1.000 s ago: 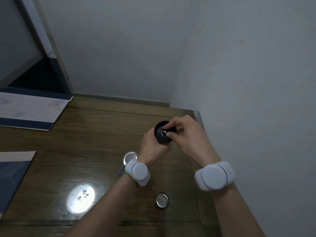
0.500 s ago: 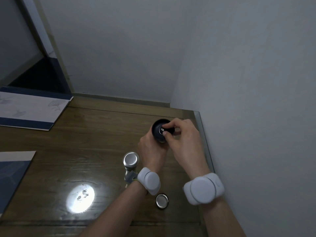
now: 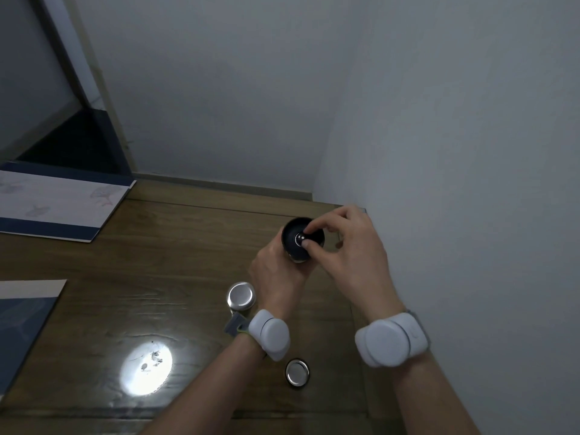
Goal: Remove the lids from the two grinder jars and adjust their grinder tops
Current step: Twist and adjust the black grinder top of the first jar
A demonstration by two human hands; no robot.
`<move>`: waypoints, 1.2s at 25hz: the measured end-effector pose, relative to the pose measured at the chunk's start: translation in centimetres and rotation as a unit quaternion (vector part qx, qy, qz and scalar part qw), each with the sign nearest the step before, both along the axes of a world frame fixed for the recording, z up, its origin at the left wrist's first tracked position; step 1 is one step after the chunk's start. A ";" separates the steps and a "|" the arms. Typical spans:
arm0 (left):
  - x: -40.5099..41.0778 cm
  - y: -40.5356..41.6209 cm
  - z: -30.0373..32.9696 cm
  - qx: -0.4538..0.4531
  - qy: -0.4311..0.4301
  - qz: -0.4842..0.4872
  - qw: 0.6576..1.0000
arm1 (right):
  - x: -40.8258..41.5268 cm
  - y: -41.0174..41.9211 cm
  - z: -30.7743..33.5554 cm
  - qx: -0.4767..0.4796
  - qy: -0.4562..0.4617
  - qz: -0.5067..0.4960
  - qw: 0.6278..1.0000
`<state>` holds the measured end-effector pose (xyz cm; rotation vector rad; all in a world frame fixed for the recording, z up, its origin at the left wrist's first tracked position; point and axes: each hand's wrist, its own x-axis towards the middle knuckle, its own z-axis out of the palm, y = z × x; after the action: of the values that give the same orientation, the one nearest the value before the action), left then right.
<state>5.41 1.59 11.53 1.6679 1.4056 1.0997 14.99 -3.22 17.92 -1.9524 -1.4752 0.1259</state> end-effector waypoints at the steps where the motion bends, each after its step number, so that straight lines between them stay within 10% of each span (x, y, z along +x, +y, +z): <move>1: -0.1 0.0 0.0 0.001 0.000 -0.003 1.000 | 0.1 0.1 0.1 -0.005 0.002 0.009 1.000; 30: -0.6 0.0 0.3 0.052 -0.056 -0.020 0.997 | -5.3 -0.5 -1.7 0.114 0.082 -0.171 0.975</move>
<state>4.82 1.60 11.82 1.6718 1.2587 1.2433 9.68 -3.67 16.19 -1.9241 -0.9839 -0.0332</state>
